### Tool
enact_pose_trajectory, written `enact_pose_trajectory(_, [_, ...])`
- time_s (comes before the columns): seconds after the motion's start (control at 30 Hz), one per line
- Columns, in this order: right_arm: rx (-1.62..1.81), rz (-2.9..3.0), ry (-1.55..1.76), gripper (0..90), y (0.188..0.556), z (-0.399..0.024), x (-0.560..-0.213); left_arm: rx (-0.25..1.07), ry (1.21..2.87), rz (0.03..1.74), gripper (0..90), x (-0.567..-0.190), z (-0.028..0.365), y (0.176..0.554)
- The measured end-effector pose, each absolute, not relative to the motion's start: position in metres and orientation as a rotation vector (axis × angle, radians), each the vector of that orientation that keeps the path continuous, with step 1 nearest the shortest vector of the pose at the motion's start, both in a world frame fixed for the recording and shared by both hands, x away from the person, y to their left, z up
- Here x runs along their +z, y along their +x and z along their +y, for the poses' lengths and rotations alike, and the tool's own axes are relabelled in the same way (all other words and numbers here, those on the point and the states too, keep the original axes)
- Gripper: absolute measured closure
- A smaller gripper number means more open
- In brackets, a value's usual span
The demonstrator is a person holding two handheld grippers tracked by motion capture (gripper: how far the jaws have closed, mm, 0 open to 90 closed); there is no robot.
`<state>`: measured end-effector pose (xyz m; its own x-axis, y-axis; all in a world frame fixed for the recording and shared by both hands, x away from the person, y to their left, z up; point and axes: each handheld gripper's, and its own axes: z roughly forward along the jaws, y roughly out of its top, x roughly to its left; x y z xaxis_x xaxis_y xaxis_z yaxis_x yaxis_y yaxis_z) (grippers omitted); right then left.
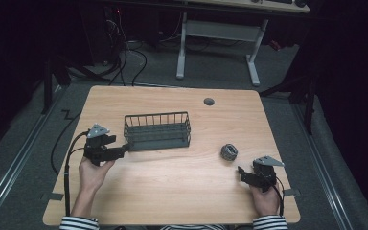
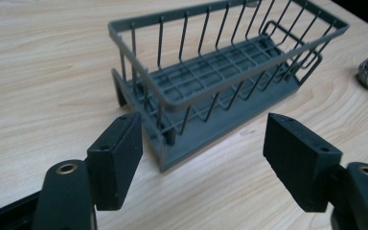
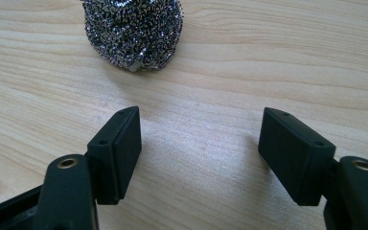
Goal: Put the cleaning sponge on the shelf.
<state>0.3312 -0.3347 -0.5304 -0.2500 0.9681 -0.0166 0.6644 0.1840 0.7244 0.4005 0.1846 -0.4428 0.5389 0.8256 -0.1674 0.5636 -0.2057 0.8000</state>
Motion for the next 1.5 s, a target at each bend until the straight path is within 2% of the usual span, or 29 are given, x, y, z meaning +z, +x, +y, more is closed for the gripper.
enact_pose_trajectory(0.27, [0.838, 1.990, 1.523, 31.7, 0.331, -0.335, -0.530, 0.380, 1.883, 1.166, 31.5, -0.438, 0.179, 0.414])
enact_pose_trajectory(0.9, [0.838, 1.993, 1.522, 31.6, 0.331, -0.335, -0.530, 0.427, 1.841, 1.292, 41.9, -0.446, 0.180, 0.445])
enact_pose_trajectory(1.5, [0.838, 1.992, 1.524, 31.5, 0.331, -0.334, -0.530, 0.467, 1.878, 1.252, 63.3, -0.452, 0.171, 0.445])
